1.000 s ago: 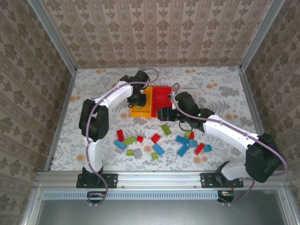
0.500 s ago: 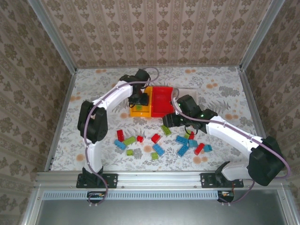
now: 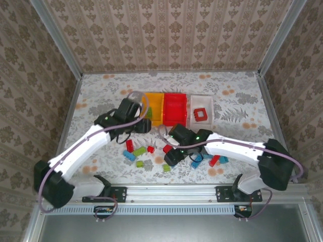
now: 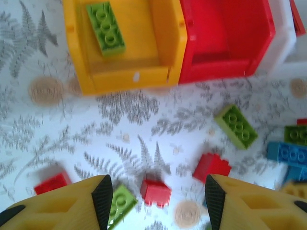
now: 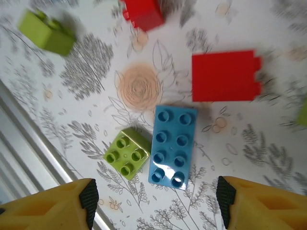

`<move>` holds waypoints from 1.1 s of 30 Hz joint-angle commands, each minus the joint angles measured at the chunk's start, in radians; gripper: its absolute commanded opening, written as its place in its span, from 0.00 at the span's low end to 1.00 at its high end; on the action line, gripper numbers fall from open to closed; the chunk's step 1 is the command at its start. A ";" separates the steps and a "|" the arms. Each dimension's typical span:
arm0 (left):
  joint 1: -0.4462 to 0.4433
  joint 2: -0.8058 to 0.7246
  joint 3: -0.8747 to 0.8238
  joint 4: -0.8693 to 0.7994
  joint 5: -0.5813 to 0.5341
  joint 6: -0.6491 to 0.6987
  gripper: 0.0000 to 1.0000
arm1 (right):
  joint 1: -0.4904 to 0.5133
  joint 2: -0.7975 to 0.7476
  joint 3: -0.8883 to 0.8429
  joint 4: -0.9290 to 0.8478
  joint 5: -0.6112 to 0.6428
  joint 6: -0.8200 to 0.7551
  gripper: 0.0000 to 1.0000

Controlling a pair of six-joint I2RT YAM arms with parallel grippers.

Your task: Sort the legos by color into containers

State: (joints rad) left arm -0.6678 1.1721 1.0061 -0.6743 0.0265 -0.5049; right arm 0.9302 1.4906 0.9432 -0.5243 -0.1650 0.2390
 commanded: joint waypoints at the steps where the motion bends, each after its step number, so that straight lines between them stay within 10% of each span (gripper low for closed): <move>1: -0.010 -0.125 -0.077 0.032 0.007 -0.060 0.57 | 0.007 0.085 0.051 0.013 -0.021 0.048 0.71; 19: -0.021 -0.301 -0.151 -0.047 -0.003 -0.095 0.57 | 0.019 0.284 0.114 0.024 0.081 0.183 0.53; 33: -0.043 -0.239 -0.126 0.064 0.058 -0.086 0.56 | -0.051 0.078 0.074 -0.048 0.165 0.200 0.33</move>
State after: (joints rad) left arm -0.7010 0.9176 0.8627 -0.6575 0.0578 -0.5842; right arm 0.9112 1.6646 1.0229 -0.5106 -0.0460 0.4236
